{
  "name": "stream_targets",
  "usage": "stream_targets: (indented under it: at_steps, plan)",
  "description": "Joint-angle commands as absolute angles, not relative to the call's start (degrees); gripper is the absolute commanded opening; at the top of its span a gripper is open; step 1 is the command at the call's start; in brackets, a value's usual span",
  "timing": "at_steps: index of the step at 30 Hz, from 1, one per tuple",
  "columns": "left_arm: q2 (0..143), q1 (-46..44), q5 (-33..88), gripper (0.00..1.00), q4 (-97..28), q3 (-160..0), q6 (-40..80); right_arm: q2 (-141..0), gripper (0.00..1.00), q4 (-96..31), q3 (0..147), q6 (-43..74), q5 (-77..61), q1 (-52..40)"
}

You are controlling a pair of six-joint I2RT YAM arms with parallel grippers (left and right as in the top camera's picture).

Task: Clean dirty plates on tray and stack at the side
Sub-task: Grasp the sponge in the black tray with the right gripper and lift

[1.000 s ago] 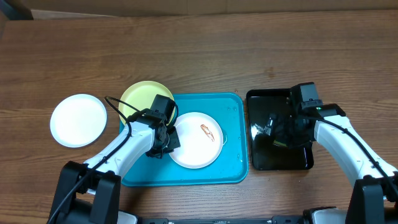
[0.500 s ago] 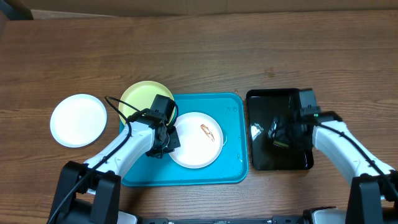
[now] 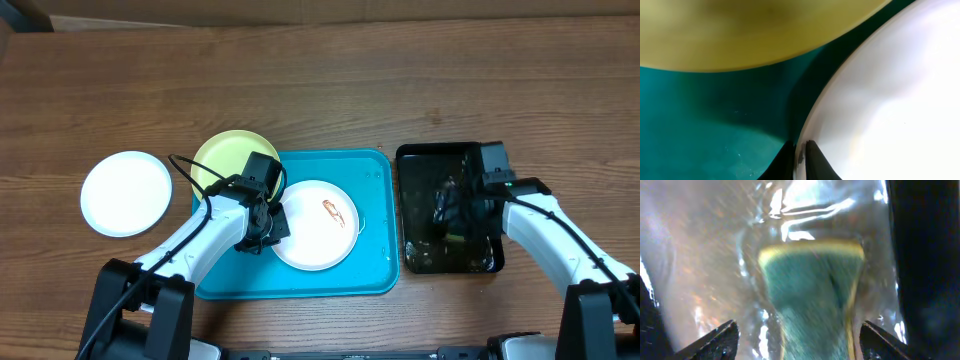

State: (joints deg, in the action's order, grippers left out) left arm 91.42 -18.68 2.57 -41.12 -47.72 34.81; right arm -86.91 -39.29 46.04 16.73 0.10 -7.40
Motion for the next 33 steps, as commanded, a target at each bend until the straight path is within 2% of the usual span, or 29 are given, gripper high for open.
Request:
stream_targets:
  at_steps: [1,8,9,10,11,14,21,30,33]
  plan:
    - [91.29,-18.94,2.42,0.10,-41.15,-48.16,35.14,-86.83,0.79,-37.89,46.28,14.31,2.33,-7.42]
    - [91.31,-18.94,2.42,0.11,-41.04,-48.14,35.16,-86.87,0.79,-28.49,40.47,14.33,2.96,-7.42]
    - [91.31,-18.94,2.42,0.10,-41.04,-48.16,35.16,-86.87,0.71,-27.75,39.97,14.33,2.94,-7.42]
    - [91.29,-18.96,2.42,0.09,-41.06,-48.16,35.16,-86.87,0.29,-27.66,39.94,14.31,2.94,-7.42]
    - [91.29,-18.96,2.42,0.07,-41.08,-48.16,35.14,-86.80,0.04,-27.99,40.36,14.31,2.90,-7.42]
    - [91.31,-18.96,2.42,0.05,-41.15,-48.14,35.11,-86.17,0.04,-31.88,43.38,14.33,1.91,-7.42]
    - [91.31,-19.33,2.35,0.09,-41.08,-48.14,35.11,-83.44,0.04,-43.22,51.83,14.37,-0.10,-7.42]
    - [91.31,-19.33,2.39,0.10,-40.82,-48.14,35.14,-83.46,0.04,-42.72,51.83,14.61,-1.06,-7.42]
    - [91.31,-19.33,2.42,0.06,-40.77,-48.14,35.11,-83.46,0.04,-43.51,52.56,14.50,-2.70,-7.44]
